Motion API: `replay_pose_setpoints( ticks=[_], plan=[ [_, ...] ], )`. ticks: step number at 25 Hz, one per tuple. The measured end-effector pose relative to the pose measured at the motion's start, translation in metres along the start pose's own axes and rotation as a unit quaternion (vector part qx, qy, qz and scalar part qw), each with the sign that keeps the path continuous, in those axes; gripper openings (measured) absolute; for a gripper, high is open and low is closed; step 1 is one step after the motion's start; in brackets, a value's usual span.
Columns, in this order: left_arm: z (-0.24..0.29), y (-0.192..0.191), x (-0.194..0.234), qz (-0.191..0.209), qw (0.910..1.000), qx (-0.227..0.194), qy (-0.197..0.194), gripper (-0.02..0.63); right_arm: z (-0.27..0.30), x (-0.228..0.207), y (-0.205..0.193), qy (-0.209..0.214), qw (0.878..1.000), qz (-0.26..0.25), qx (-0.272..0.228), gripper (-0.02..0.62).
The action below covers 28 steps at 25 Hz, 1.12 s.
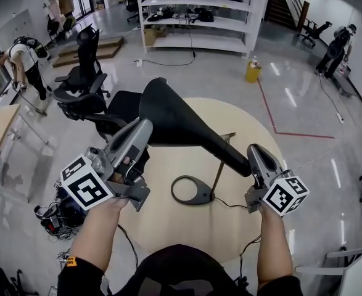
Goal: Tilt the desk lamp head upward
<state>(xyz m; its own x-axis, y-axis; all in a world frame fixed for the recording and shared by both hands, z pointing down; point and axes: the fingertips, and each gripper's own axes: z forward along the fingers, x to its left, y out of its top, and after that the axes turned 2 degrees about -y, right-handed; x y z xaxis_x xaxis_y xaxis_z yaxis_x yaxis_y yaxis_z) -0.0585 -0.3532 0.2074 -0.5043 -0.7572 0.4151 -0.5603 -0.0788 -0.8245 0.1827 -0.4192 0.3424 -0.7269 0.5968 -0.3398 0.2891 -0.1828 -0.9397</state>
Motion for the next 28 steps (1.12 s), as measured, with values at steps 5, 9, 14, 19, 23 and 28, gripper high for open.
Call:
replay_pose_setpoints(
  ticks=[5,9,14,19,23,28],
  plan=[
    [0.009,0.009,-0.016,0.018,0.9997,0.000,-0.015,0.060,0.001,0.004,-0.009,-0.002,1.000,0.018,-0.001,0.049],
    [0.017,0.013,-0.024,0.040,0.9989,0.014,-0.018,0.060,0.004,0.004,-0.013,-0.003,1.000,0.026,-0.003,0.044],
    [0.028,0.005,-0.034,0.056,0.9980,0.023,-0.017,0.060,-0.001,-0.007,-0.017,-0.002,0.999,0.037,-0.005,0.041],
    [0.032,0.012,-0.042,0.075,0.9966,0.029,-0.018,0.058,0.002,-0.002,-0.017,-0.003,0.999,0.042,-0.007,0.035],
    [0.035,0.013,-0.049,0.093,0.9949,0.035,-0.019,0.058,0.004,0.000,-0.021,-0.003,0.999,0.046,-0.004,0.029],
    [0.035,0.009,-0.055,0.108,0.9931,0.041,-0.021,0.058,0.003,0.000,-0.029,-0.005,0.999,0.045,-0.001,0.020]
  ],
)
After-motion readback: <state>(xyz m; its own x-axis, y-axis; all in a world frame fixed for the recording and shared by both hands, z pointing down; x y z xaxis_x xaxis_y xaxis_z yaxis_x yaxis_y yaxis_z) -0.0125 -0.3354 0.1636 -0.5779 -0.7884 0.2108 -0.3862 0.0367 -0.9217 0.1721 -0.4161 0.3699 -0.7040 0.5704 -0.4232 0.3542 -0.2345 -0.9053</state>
